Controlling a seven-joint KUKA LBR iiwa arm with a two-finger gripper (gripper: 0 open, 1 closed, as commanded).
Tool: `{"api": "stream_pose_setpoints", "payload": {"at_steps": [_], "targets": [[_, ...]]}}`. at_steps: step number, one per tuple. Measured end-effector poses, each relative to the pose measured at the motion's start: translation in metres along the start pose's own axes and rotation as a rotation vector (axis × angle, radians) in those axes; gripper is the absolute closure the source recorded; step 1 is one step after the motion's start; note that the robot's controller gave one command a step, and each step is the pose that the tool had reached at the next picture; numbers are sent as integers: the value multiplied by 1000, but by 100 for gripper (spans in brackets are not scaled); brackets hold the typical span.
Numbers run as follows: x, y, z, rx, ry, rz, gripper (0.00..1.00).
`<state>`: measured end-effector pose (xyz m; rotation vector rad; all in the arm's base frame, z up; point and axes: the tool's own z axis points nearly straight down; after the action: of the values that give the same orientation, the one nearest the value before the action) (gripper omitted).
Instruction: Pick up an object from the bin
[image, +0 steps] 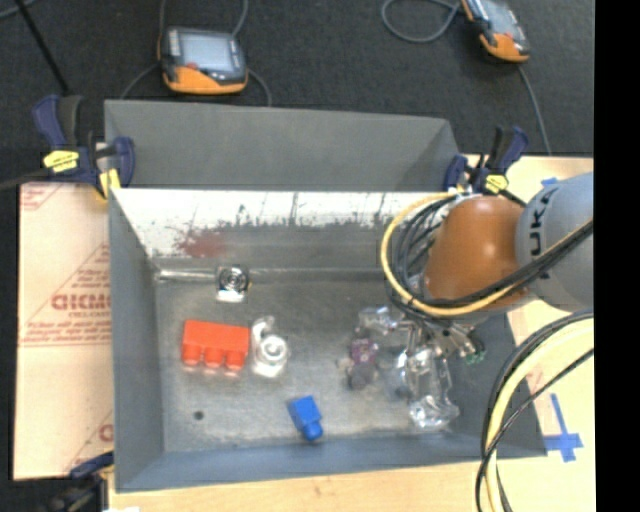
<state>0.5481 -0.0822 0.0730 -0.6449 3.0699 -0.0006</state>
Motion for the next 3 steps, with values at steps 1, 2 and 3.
{"api": "stream_pose_setpoints", "payload": {"at_steps": [1, 2, 3], "targets": [[-20, 17, 2, 1, -3, 55, 0], [-19, 17, 2, 1, -3, 56, 100], [-37, 27, -112, 5, -7, 52, 100]]}}
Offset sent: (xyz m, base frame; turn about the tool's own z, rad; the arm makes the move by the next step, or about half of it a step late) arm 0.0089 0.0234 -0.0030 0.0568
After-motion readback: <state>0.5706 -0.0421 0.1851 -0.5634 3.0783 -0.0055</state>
